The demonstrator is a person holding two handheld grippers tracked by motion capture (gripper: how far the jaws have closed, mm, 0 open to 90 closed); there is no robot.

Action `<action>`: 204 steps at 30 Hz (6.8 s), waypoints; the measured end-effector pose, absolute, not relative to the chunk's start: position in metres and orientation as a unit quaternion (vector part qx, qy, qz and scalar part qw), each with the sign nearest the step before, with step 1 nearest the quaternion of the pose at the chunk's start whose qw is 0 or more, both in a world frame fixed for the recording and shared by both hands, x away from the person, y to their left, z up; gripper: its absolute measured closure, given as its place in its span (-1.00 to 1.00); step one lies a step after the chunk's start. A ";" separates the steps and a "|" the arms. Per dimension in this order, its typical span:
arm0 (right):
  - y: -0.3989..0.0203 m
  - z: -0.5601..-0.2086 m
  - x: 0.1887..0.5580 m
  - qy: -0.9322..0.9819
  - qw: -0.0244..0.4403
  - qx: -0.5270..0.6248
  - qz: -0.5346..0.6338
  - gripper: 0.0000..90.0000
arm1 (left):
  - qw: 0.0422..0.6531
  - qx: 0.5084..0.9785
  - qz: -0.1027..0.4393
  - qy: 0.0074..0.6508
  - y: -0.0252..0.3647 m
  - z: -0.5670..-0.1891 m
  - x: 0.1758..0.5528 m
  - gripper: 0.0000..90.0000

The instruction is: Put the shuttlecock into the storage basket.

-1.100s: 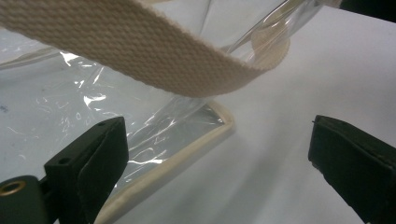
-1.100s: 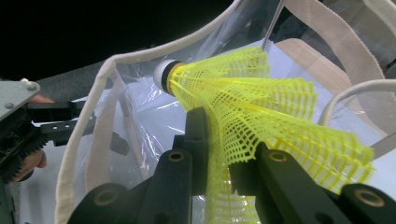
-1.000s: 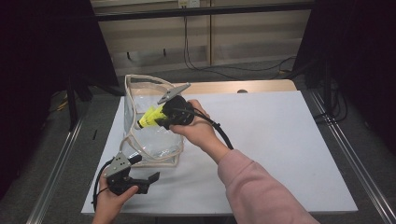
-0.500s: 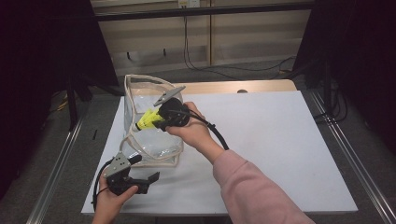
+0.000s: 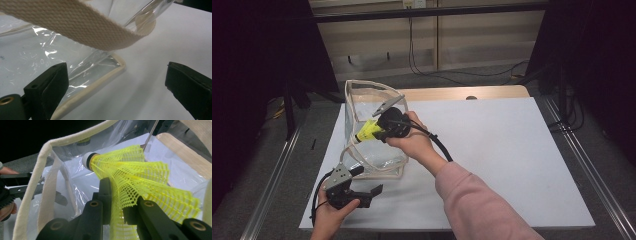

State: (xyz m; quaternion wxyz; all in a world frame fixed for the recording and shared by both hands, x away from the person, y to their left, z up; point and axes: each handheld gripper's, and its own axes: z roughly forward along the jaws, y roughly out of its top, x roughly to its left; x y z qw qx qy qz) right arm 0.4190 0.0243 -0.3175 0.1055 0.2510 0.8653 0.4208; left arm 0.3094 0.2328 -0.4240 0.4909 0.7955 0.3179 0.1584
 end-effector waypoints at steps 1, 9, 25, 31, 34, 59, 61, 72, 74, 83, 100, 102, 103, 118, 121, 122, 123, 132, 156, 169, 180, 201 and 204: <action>0.025 -0.318 0.419 0.867 0.106 0.250 0.417 0.77 | 0.491 0.795 0.159 0.318 0.233 -0.424 0.309 -0.89; 0.031 -0.324 0.421 0.873 0.107 0.247 0.408 0.77 | 0.493 0.795 0.158 0.316 0.233 -0.424 0.310 -0.89; 0.039 -0.332 0.423 0.876 0.104 0.249 0.401 0.77 | 0.492 0.795 0.158 0.318 0.234 -0.424 0.310 -0.89; 0.042 -0.336 0.422 0.878 0.100 0.251 0.394 0.77 | 0.490 0.796 0.158 0.318 0.234 -0.424 0.310 -0.89; 0.043 -0.337 0.422 0.882 0.099 0.251 0.386 0.77 | 0.492 0.795 0.156 0.320 0.233 -0.424 0.309 -0.89; 0.052 -0.349 0.425 0.904 0.063 0.261 0.333 0.48 | 0.491 0.795 0.157 0.319 0.234 -0.424 0.309 -0.89; 0.051 -0.349 0.425 0.904 0.062 0.268 0.328 0.44 | 0.489 0.797 0.159 0.318 0.235 -0.424 0.310 -0.89; 0.044 -0.342 0.423 0.897 0.060 0.275 0.340 0.33 | 0.489 0.795 0.159 0.320 0.235 -0.423 0.309 -0.89; 0.042 -0.340 0.422 0.896 0.063 0.275 0.342 0.32 | 0.489 0.796 0.159 0.320 0.235 -0.423 0.309 -0.89; 0.037 -0.338 0.422 0.893 0.071 0.273 0.352 0.17 | 0.488 0.796 0.162 0.319 0.235 -0.423 0.309 -0.89; 0.024 -0.326 0.417 0.882 0.070 0.270 0.379 -0.17 | 0.489 0.796 0.160 0.318 0.235 -0.424 0.309 -0.89; 0.022 -0.325 0.416 0.882 0.067 0.268 0.383 -0.22 | 0.489 0.796 0.160 0.318 0.235 -0.425 0.309 -0.89; 0.021 -0.324 0.415 0.882 0.069 0.269 0.382 -0.25 | 0.488 0.797 0.162 0.317 0.236 -0.424 0.309 -0.89; 0.000 -0.309 0.408 0.866 0.062 0.272 0.415 -0.47 | 0.488 0.793 0.161 0.328 0.239 -0.425 0.305 -0.89; -0.008 -0.306 0.406 0.866 0.060 0.269 0.418 -0.48 | 0.485 0.796 0.163 0.323 0.240 -0.424 0.306 -0.89; -0.011 -0.305 0.405 0.865 0.062 0.268 0.420 -0.49 | 0.485 0.795 0.163 0.326 0.239 -0.424 0.305 -0.89; -0.014 -0.304 0.404 0.864 0.062 0.269 0.421 -0.50 | 0.485 0.796 0.163 0.324 0.239 -0.424 0.306 -0.89; -0.039 -0.295 0.395 0.856 0.063 0.265 0.439 -0.55 | 0.488 0.794 0.161 0.325 0.238 -0.425 0.306 -0.89; -0.097 -0.302 0.384 0.836 0.076 0.275 0.469 -0.63 | 0.487 0.794 0.162 0.325 0.238 -0.425 0.306 -0.89; -0.127 -0.315 0.379 0.825 0.084 0.288 0.478 -0.65 | 0.488 0.794 0.160 0.326 0.237 -0.425 0.306 -0.89; -0.142 -0.333 0.376 0.823 0.087 0.293 0.479 -0.68 | 0.484 0.795 0.161 0.328 0.238 -0.425 0.306 -0.89; -0.169 -0.358 0.367 0.813 0.090 0.312 0.483 -0.71 | 0.487 0.794 0.161 0.327 0.238 -0.425 0.306 -0.89; -0.173 -0.361 0.366 0.813 0.095 0.314 0.481 -0.71 | 0.486 0.795 0.163 0.325 0.238 -0.425 0.307 -0.89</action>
